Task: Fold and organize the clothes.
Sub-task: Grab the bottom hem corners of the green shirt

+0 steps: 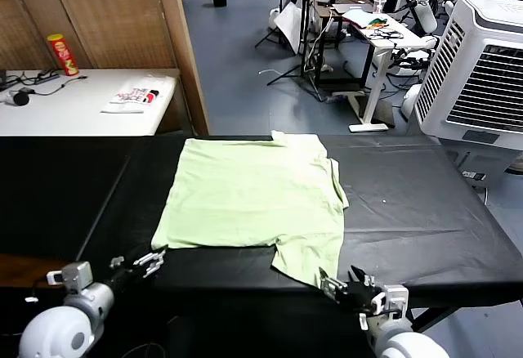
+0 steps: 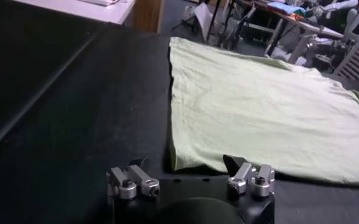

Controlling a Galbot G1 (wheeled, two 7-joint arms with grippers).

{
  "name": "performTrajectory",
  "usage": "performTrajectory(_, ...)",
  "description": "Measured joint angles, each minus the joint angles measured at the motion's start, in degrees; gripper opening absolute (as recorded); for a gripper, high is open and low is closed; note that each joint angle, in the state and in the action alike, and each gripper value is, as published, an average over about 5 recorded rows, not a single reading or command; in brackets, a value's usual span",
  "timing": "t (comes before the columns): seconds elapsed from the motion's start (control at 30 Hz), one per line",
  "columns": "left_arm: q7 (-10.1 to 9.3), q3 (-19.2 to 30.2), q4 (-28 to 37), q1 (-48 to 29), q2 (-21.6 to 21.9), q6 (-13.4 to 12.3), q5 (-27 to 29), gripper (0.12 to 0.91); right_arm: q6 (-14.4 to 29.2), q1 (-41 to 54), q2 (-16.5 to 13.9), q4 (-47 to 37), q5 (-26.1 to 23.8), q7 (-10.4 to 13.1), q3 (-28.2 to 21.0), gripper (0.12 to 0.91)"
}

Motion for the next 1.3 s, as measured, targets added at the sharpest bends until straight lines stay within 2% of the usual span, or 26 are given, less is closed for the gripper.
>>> performTrajectory(0.2,0.46,0.1,0.8,-0.5,-0.2,0.0,1.2,0.798,0.0,0.3,0.4,-0.5,-0.8,0.0,-0.5,0.788)
performTrajectory(0.57,0.81,0.8,1.9,-1.7,-0.6,-0.4,1.2,0.780,0.1,0.7,1.3,-1.8,-1.0,0.8,-1.0,0.572)
performTrajectory(0.63,0.81,1.2,2.3,-2.0,-0.9,-0.5,1.3,0.719,0.1,0.6,1.4,-2.0,-1.0,0.9,-1.0,0.486)
performTrajectory(0.83,0.70,2.0,3.4,-2.8,-1.6,-0.3,1.5,0.426,0.1,-0.4,1.6,-1.5,-1.6,0.9,-0.9,0.231)
performTrajectory(0.93,0.59,2.2,3.7,-2.9,-1.7,-0.3,1.6,0.259,0.1,-1.1,1.6,-0.7,-2.0,0.8,-0.7,0.128)
performTrajectory(1.0,0.54,2.2,3.8,-2.7,-1.8,-0.7,1.7,0.169,0.1,-1.6,1.6,-0.1,-2.1,0.7,-0.3,0.122)
performTrajectory(1.07,0.48,2.2,3.6,-2.4,-2.0,-1.3,2.0,0.130,0.0,-2.2,1.6,0.7,-2.1,0.6,0.2,0.122)
performTrajectory(1.3,-0.44,1.3,0.7,-0.2,-3.1,-2.4,2.4,0.125,-0.1,-5.7,1.3,5.5,-1.9,0.2,2.2,0.122)
